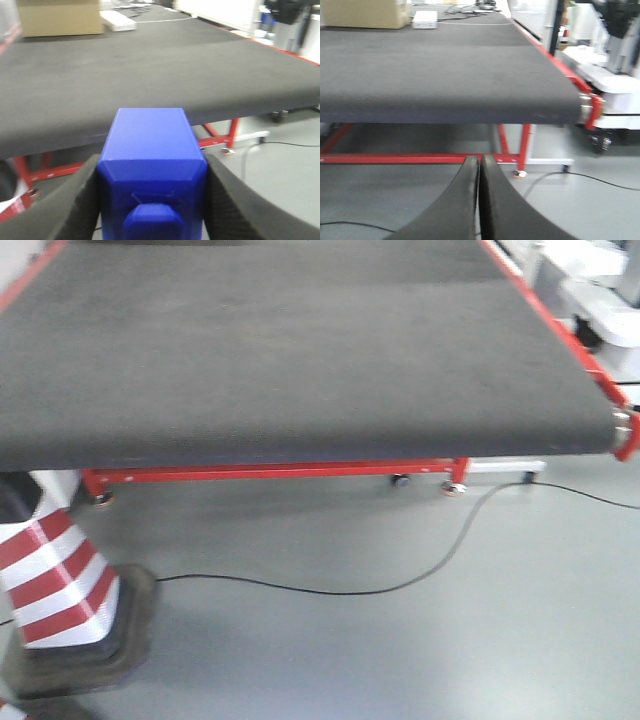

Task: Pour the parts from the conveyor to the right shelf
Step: 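Drive the base away from the conveyor holding the block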

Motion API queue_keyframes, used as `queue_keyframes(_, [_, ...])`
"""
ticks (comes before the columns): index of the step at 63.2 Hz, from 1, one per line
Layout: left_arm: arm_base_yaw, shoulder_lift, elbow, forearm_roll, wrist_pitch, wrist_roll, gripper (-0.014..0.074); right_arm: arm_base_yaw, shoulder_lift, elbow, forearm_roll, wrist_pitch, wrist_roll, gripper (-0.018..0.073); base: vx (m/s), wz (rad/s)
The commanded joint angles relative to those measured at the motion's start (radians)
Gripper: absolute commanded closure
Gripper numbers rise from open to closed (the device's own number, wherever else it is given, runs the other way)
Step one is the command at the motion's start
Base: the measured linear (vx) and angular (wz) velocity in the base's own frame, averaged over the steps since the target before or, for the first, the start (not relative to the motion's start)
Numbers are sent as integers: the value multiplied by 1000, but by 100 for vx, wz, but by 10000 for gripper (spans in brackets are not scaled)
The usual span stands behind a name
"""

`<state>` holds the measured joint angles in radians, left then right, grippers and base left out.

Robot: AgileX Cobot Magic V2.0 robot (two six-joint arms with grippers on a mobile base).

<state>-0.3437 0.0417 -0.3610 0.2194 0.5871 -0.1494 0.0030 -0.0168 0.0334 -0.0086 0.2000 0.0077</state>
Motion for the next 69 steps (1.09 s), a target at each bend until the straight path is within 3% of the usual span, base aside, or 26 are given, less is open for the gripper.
queue_keyframes(1, [1,11,-21,5,-83,-10,603,2,-10,15,-6,-79,-8,568,-6,-46])
queue_keyframes(69, [1,11,-21,5,-83,-10,603,2,-10,15,-6,-76,-8,568,-16,-79])
